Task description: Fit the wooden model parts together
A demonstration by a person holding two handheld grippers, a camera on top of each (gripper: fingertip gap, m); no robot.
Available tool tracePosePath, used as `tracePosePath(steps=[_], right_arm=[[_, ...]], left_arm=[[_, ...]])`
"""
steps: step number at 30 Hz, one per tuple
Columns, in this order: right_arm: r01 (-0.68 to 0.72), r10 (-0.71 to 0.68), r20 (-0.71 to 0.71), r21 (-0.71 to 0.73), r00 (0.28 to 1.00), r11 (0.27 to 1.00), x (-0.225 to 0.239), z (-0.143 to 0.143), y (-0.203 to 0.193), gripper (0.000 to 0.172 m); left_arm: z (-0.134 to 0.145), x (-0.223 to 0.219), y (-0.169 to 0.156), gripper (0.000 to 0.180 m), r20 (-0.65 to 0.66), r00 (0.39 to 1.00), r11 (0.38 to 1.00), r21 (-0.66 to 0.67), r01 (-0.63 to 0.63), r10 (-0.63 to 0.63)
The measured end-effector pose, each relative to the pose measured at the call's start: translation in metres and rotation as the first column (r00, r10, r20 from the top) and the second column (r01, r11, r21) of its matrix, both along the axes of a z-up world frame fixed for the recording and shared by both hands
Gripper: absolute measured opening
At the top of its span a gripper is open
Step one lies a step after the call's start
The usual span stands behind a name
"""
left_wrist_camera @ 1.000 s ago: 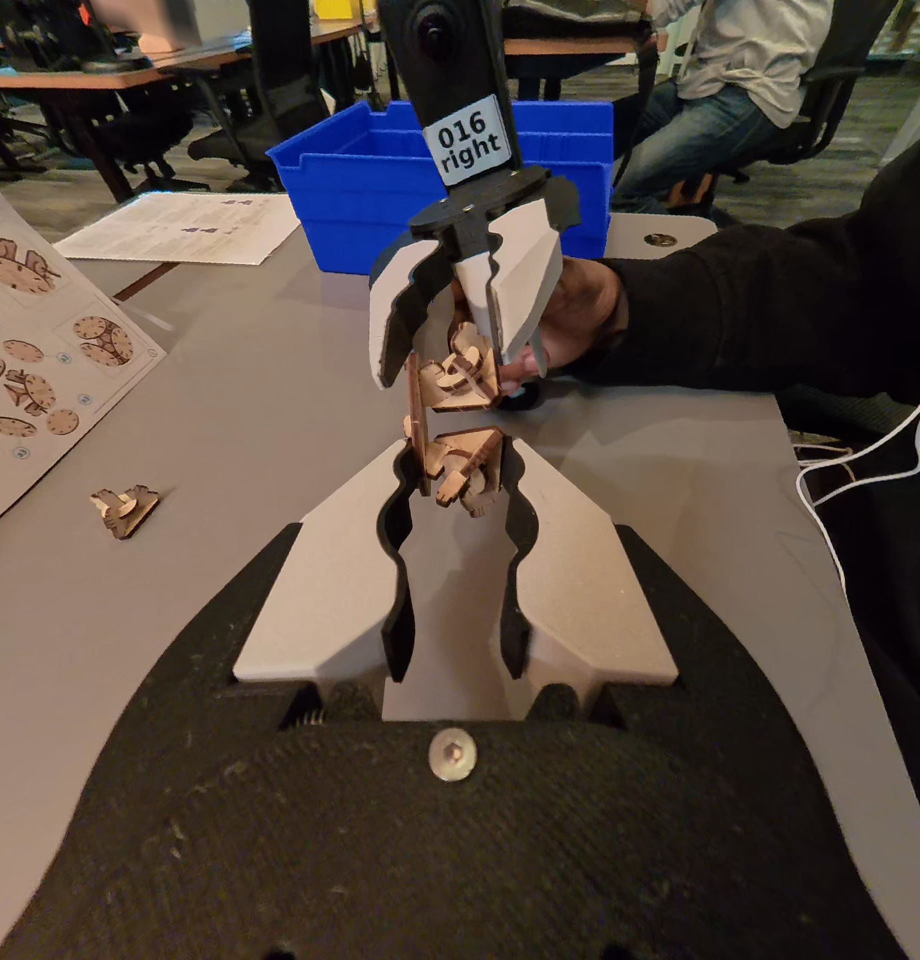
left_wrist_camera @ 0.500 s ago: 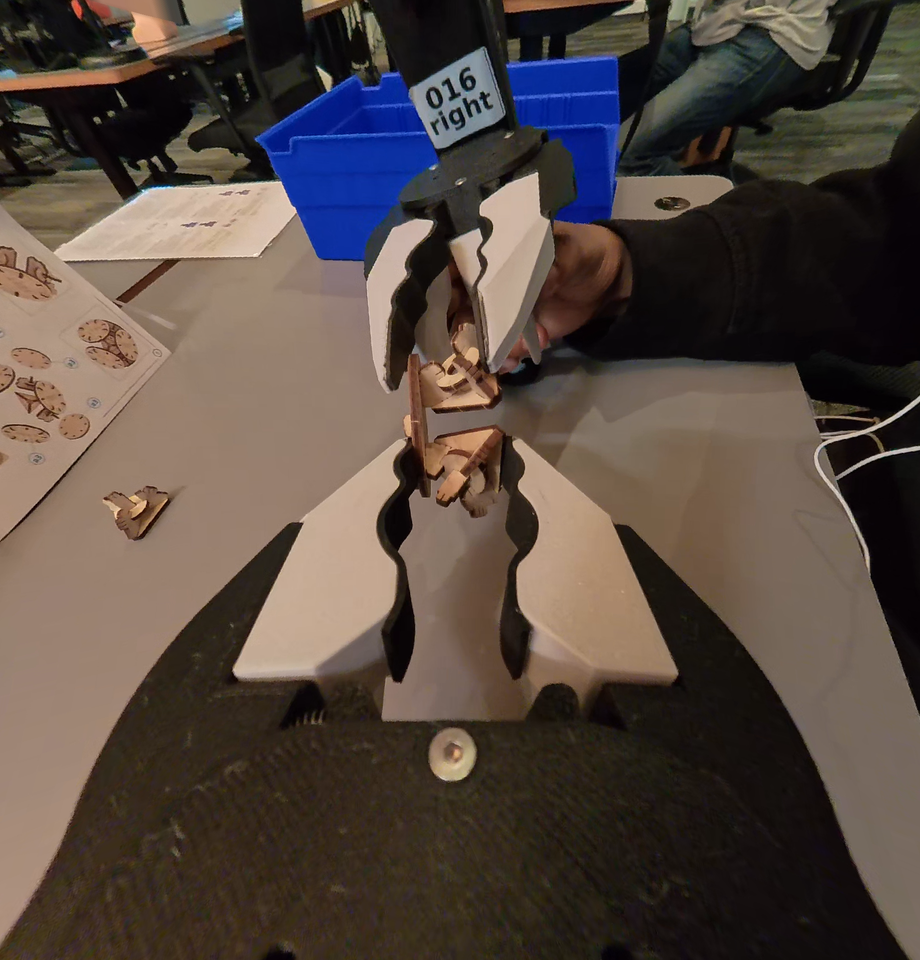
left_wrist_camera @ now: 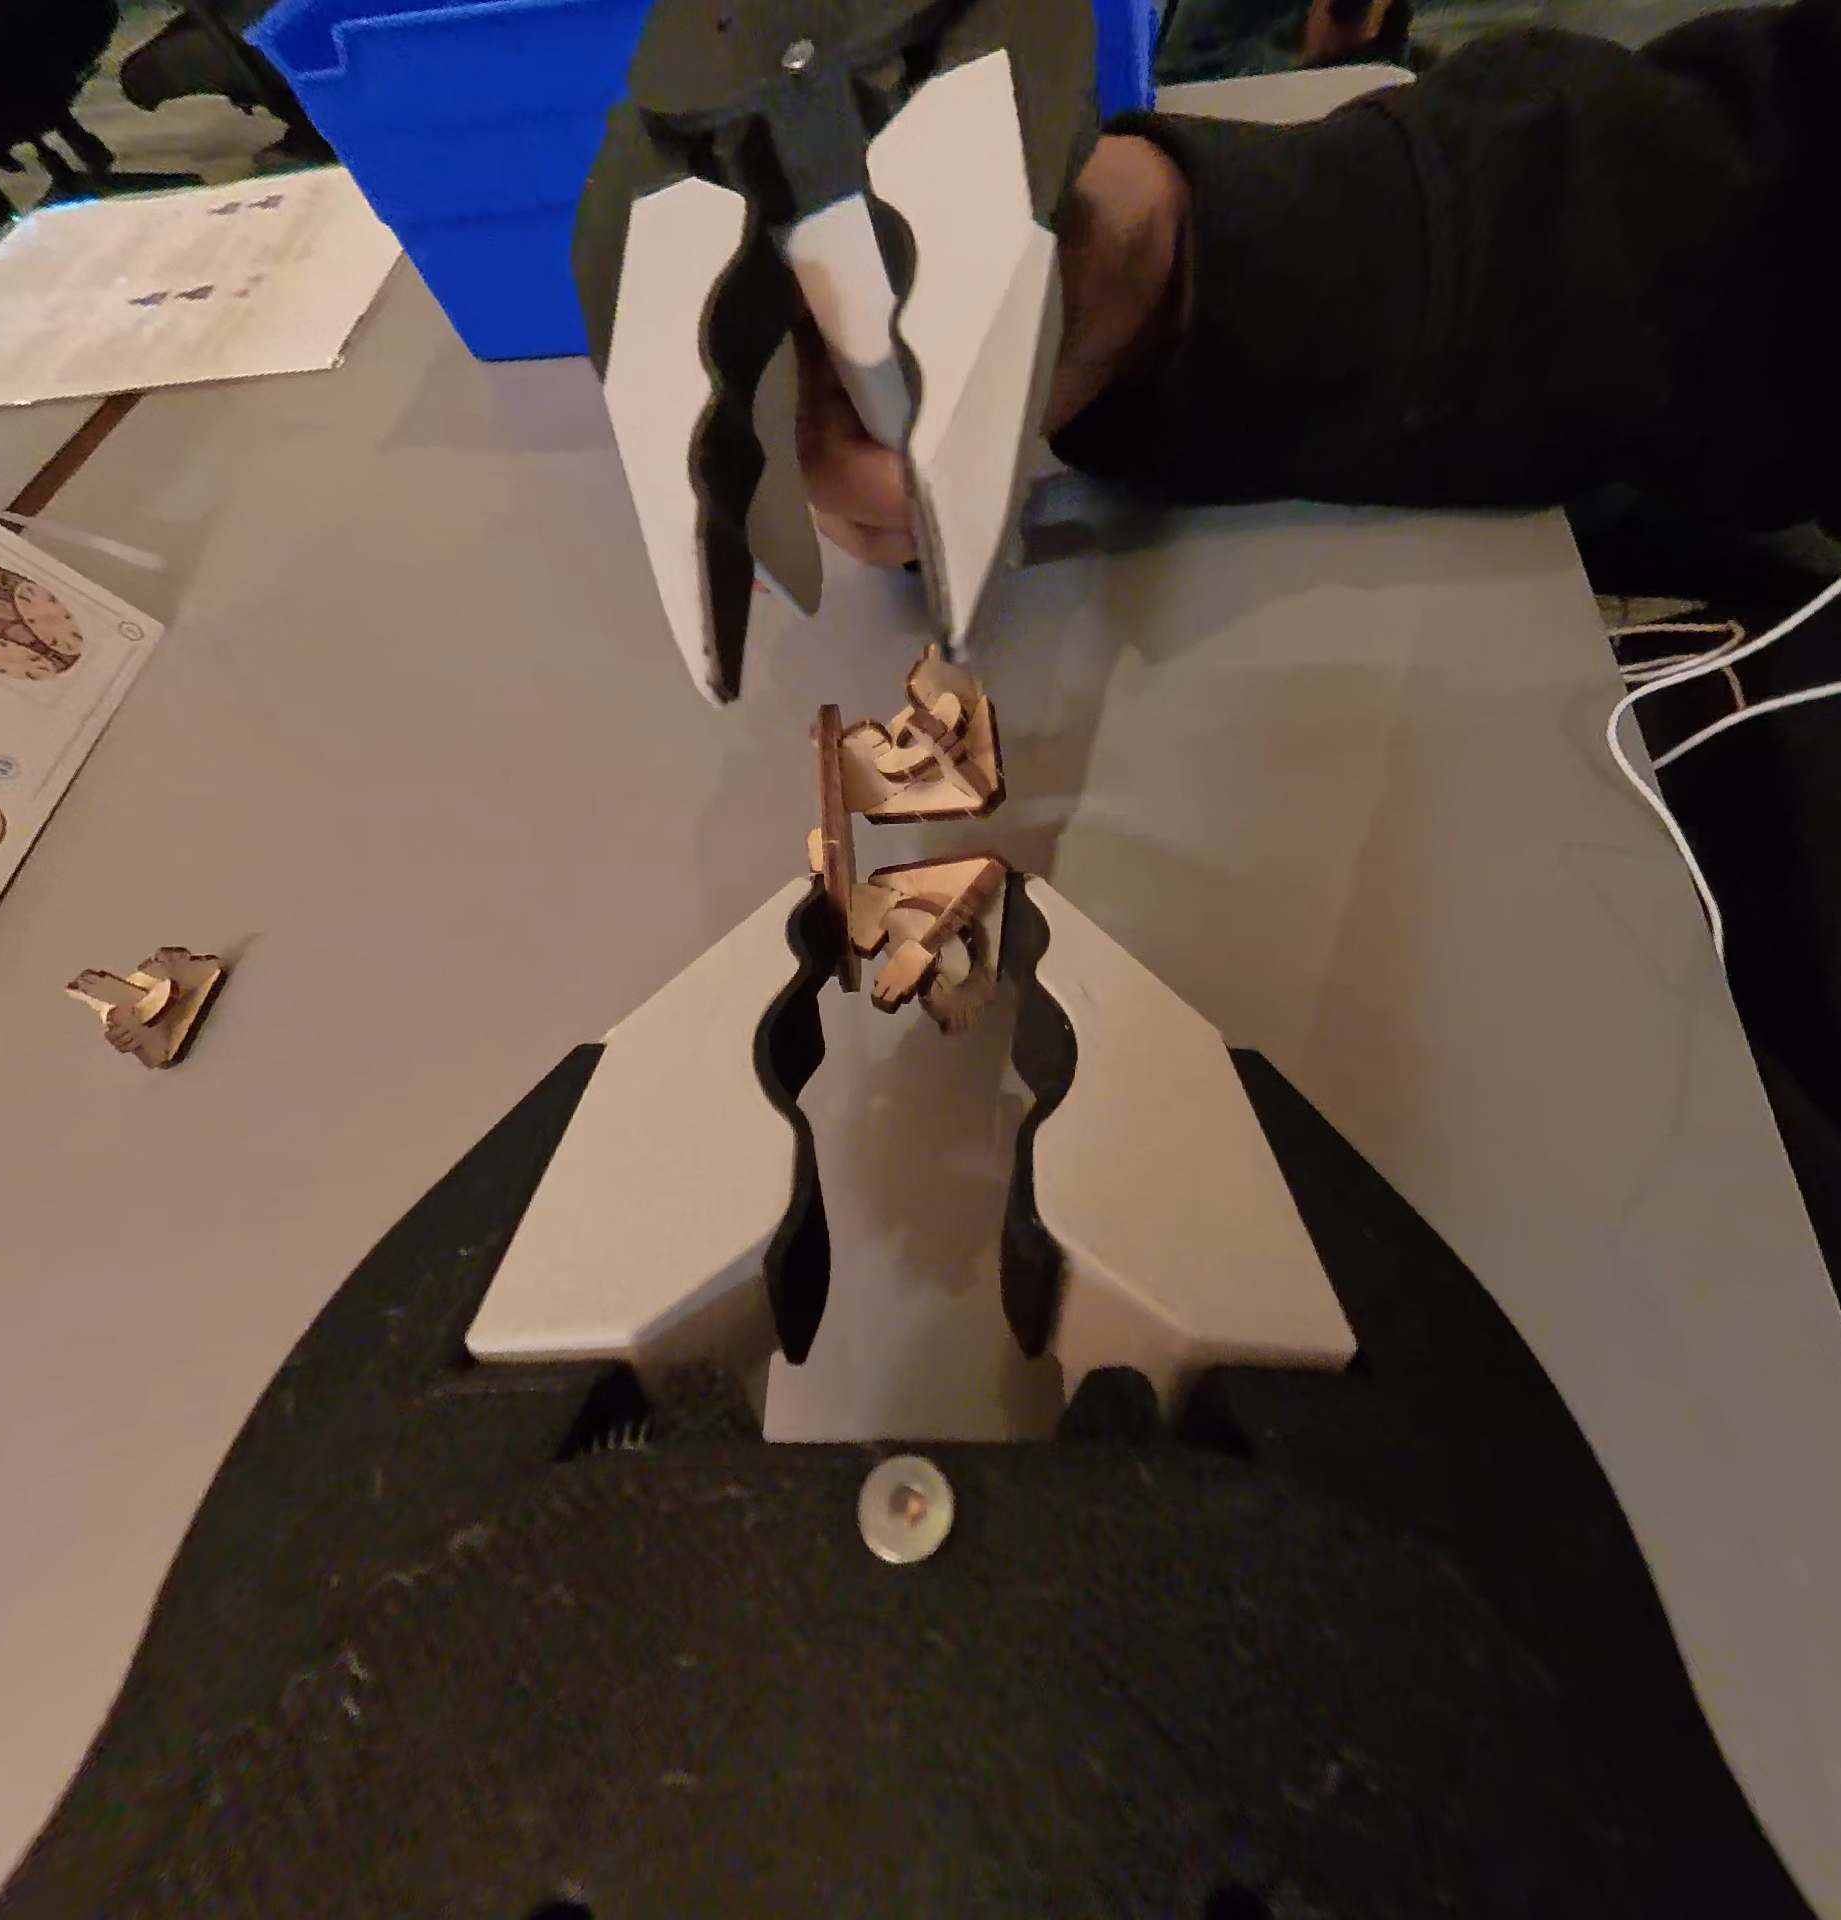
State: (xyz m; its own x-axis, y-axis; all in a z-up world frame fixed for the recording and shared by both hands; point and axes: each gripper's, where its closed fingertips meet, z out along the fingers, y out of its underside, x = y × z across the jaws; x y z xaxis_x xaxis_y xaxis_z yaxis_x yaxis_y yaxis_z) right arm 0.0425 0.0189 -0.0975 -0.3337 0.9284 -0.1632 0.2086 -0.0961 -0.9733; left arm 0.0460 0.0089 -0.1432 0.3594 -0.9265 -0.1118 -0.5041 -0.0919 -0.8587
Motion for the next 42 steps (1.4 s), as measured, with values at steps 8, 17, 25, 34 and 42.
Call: tracePosePath(steps=[8,17,25,34,42], right_arm=[[-0.029,0.032,0.052,-0.049,0.998,0.998,0.001,-0.009,-0.002,0.025],[-0.094,0.102,0.121,-0.066,0.987,0.993,0.003,-0.02,-0.015,0.014],[-0.102,0.107,0.153,-0.041,0.982,0.994,0.003,-0.026,-0.018,0.009],[-0.114,0.115,0.176,-0.014,0.978,0.993,0.006,-0.031,-0.02,0.01],[-0.108,0.099,0.177,0.044,0.979,0.993,0.005,-0.032,-0.02,0.009]], left_arm=[[-0.004,0.001,-0.005,0.03,-0.031,0.999,0.999,0.008,0.034,-0.033],[-0.008,0.004,-0.011,0.03,-0.051,0.996,0.998,0.004,0.068,-0.068],[-0.012,0.005,-0.013,0.03,-0.065,0.994,0.996,-0.003,0.085,-0.085],[-0.014,0.006,-0.015,0.03,-0.058,0.993,0.995,-0.025,0.101,-0.102],[-0.015,0.005,-0.015,0.03,-0.063,0.993,0.995,-0.018,0.099,-0.1]])
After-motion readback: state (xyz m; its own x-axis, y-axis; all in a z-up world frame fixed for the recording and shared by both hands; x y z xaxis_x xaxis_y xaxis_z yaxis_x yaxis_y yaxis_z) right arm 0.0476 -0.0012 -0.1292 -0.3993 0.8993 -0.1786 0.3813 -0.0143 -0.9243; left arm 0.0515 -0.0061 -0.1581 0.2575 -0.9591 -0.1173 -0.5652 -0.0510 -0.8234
